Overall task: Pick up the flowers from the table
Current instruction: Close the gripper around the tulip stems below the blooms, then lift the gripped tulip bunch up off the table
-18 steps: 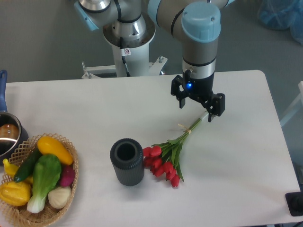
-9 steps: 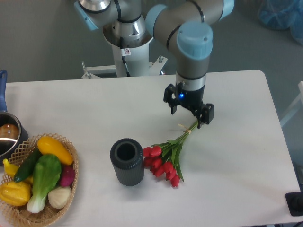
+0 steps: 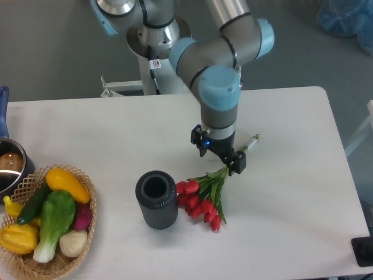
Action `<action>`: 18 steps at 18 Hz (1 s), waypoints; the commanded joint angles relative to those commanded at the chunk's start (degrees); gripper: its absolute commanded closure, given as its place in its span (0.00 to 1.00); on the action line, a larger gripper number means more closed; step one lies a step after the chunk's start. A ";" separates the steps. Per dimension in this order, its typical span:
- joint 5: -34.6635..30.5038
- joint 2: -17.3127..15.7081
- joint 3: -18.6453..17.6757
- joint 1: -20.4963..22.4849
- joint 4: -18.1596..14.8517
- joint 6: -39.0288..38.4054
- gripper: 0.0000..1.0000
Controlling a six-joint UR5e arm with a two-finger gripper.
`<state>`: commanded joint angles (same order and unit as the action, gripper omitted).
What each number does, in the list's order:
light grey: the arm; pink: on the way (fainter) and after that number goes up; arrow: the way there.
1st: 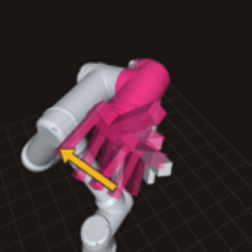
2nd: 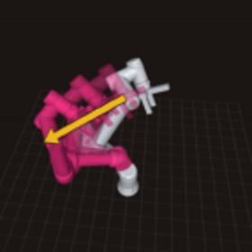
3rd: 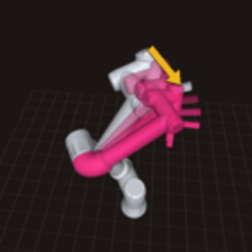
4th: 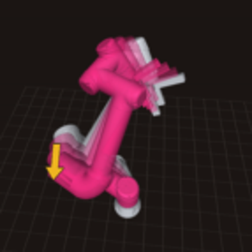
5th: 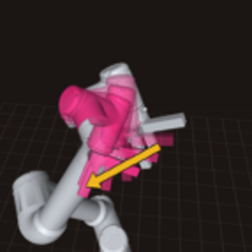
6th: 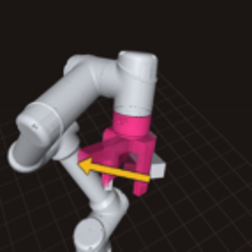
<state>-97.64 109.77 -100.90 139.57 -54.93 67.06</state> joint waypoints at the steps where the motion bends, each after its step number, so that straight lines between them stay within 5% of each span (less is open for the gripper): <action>1: 0.08 0.00 0.17 0.00 0.26 -0.17 0.00; 7: 0.17 3.95 -0.09 -0.18 5.62 -1.84 0.00; 17: 1.31 7.82 0.53 0.00 6.59 -2.81 0.00; 18: 1.32 8.00 0.61 0.00 6.51 -3.42 0.10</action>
<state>-96.33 117.77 -100.28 139.57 -48.43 63.64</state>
